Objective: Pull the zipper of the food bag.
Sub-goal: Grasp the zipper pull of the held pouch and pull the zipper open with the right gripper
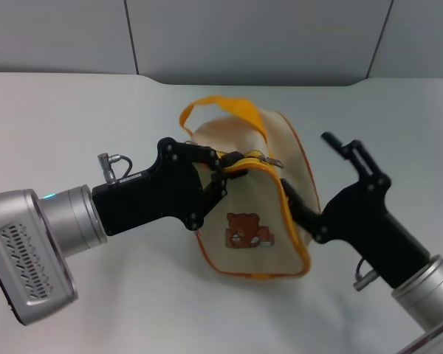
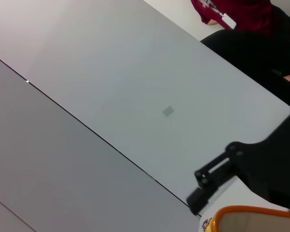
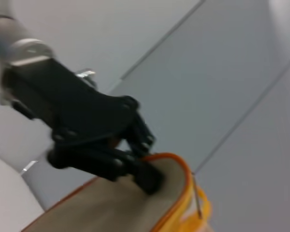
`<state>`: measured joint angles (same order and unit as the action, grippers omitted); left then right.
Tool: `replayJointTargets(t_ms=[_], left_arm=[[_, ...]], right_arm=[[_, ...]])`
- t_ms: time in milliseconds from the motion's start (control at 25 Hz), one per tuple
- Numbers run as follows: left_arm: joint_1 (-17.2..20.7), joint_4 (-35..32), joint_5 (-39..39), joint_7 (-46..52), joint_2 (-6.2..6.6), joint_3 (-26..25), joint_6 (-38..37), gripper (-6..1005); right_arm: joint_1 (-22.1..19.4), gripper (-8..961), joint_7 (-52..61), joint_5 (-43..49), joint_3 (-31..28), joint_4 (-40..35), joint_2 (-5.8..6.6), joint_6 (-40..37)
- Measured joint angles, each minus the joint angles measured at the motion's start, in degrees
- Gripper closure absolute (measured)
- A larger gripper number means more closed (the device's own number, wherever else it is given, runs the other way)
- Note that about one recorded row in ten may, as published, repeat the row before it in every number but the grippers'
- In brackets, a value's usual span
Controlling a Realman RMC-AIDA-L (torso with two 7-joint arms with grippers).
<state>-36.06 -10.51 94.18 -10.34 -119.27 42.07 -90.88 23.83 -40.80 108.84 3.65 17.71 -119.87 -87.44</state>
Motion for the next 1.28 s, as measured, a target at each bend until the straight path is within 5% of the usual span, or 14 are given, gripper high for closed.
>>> replayJointTargets(t_ms=[520, 960, 1280], left_arm=[[-0.5, 0.8, -0.1, 0.2, 0.00, 0.3, 0.3, 927], [-0.6, 0.8, 0.1, 0.4, 0.01, 0.3, 0.0, 930], [-0.7, 0.8, 0.2, 0.4, 0.00, 0.5, 0.0, 930]], right_arm=[[0.3, 145, -0.3, 1.9, -0.2, 2.0, -0.01, -2.8], [0.7, 543, -1.0, 3.6, -0.3, 3.0, -0.01, -1.1], [1.1, 740, -1.0, 3.7, -0.4, 3.3, -0.01, -1.0]])
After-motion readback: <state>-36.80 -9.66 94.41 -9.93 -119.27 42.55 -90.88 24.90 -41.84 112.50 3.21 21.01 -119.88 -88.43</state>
